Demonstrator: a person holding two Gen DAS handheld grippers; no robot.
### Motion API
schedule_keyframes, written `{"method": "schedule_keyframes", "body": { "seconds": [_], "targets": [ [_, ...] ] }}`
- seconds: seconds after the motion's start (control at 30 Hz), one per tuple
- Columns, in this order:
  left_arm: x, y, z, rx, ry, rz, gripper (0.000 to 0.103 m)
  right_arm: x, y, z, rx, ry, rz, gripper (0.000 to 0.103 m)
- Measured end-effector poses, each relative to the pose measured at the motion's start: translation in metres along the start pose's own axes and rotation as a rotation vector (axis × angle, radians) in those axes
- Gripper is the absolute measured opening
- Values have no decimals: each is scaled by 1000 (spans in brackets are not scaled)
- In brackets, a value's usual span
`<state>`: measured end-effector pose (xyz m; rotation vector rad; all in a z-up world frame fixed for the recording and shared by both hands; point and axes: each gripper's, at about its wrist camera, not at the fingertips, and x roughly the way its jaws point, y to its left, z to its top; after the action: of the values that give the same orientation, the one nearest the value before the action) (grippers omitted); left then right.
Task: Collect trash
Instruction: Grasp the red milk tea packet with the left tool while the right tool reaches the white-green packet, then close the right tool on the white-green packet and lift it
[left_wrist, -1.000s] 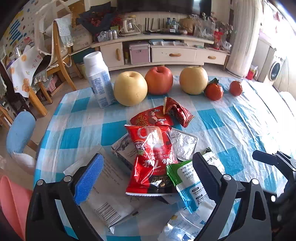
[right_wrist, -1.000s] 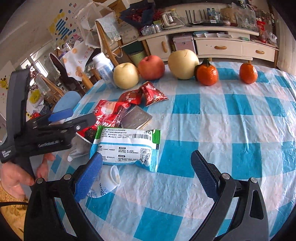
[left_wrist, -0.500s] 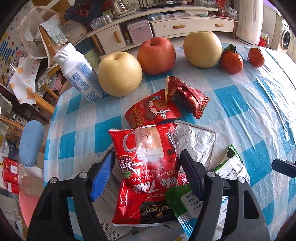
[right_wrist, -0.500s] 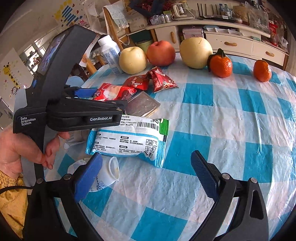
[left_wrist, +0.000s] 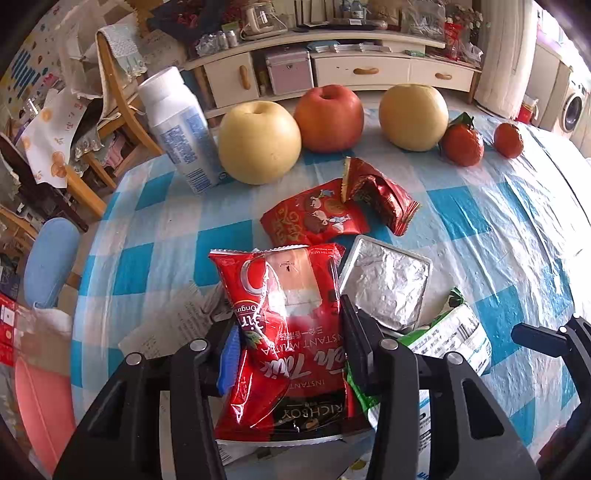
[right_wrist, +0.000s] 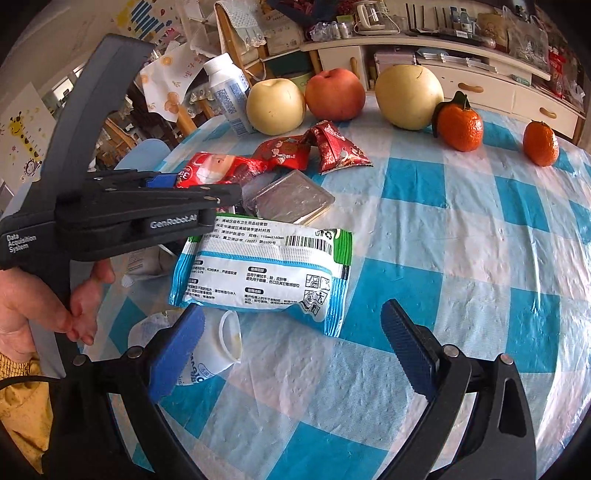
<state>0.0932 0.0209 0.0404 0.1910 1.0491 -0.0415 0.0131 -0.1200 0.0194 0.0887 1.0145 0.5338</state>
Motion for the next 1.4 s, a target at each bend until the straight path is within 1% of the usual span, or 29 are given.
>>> {"method": "schedule_keyframes", "body": {
  "seconds": [0.17,0.33,0.43,0.53,0.6,0.67,0.7,0.73,0.83,0.93,1.0,1.07,1.13,1.33,1.37,1.4],
  "targets": [
    [-25,29,-17,-77,-53,-18,48,9,11,-1,-28,29,47,97],
    [-52,63,-43,-177,-108,-31,48,12,25,-3,-65,39,91,97],
    [-69,83,-60,-241,-139,-28,48,14,29,-5,-52,51,160,97],
    [-83,105,-76,-313,-172,-21,48,15,45,-9,-85,70,240,97],
    [-89,117,-87,-363,-191,-14,48,13,57,-12,-134,70,259,97],
    [-90,127,-96,-402,-203,-17,48,5,63,-13,-166,41,269,97],
    [-90,131,-100,-415,-207,-21,48,-1,63,-11,-171,14,256,97],
    [-89,134,-102,-423,-211,-29,48,-6,61,-10,-177,-17,224,97],
    [-83,138,-106,-437,-217,-52,48,-11,50,-3,-187,-96,76,97],
    [-76,139,-106,-434,-221,-59,48,1,35,4,-161,-111,-42,97],
    [-73,140,-106,-429,-223,-55,48,12,26,7,-149,-110,-94,97],
    [-72,142,-106,-428,-224,-61,48,22,16,11,-120,-105,-110,96],
    [-72,146,-107,-438,-228,-66,48,31,13,14,-111,-91,-103,96],
    [-71,154,-106,-445,-241,-63,48,41,22,18,-141,-77,-92,96],
    [-71,155,-106,-446,-246,-68,48,41,24,18,-146,-78,-95,94],
    [-72,156,-105,-447,-248,-70,48,42,25,18,-149,-77,-92,83]
  ]
}}
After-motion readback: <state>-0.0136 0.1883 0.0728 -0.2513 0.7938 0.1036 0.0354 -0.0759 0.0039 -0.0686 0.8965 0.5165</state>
